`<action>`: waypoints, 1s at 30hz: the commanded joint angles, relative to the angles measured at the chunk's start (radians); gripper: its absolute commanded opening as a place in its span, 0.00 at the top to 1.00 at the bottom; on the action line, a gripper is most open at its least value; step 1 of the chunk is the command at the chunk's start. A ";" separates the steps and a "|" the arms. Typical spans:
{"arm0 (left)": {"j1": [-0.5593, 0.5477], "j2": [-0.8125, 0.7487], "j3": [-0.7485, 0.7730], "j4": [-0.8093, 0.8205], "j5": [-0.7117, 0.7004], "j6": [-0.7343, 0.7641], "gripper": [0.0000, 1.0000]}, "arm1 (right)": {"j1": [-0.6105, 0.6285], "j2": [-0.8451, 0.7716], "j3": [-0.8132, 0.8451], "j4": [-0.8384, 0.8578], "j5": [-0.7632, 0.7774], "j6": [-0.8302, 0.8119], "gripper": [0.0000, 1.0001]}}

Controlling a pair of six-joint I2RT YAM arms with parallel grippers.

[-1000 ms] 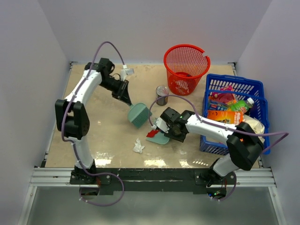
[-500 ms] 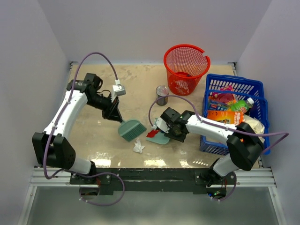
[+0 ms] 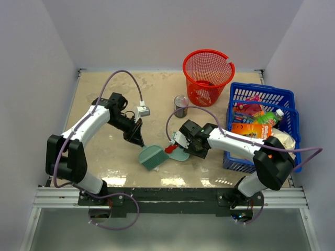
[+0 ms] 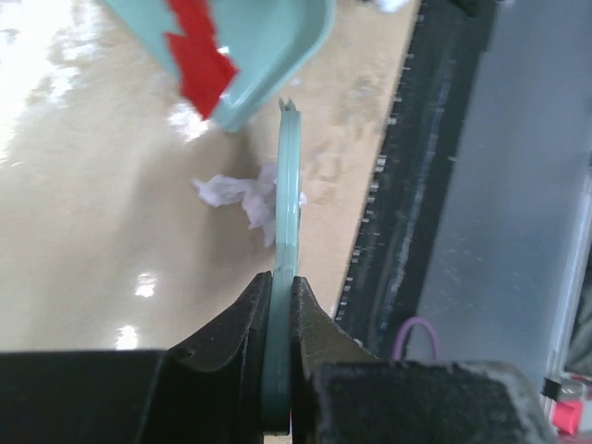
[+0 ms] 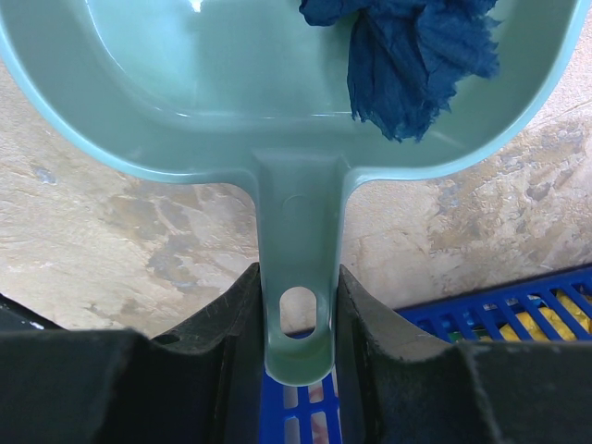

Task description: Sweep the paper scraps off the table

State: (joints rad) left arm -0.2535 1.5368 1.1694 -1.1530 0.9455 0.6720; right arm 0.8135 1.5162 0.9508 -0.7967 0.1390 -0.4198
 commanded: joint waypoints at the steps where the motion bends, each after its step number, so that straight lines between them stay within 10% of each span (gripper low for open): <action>1: 0.025 0.011 0.006 0.197 -0.123 -0.088 1.00 | 0.004 -0.002 0.022 -0.004 0.013 -0.014 1.00; 10: 0.187 0.123 0.232 0.121 -0.146 0.011 1.00 | 0.004 -0.008 -0.017 0.014 0.076 -0.040 1.00; 20: 0.214 0.126 0.408 -0.146 0.156 0.026 1.00 | 0.004 -0.005 -0.001 0.013 0.076 -0.057 1.00; 30: 0.214 0.000 0.345 0.288 -0.683 -0.317 1.00 | 0.006 -0.001 0.006 -0.007 0.051 -0.073 1.00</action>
State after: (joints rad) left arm -0.0467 1.5841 1.5204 -1.0489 0.6746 0.4919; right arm 0.8135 1.5162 0.9405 -0.7837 0.1913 -0.4690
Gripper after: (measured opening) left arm 0.144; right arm 0.324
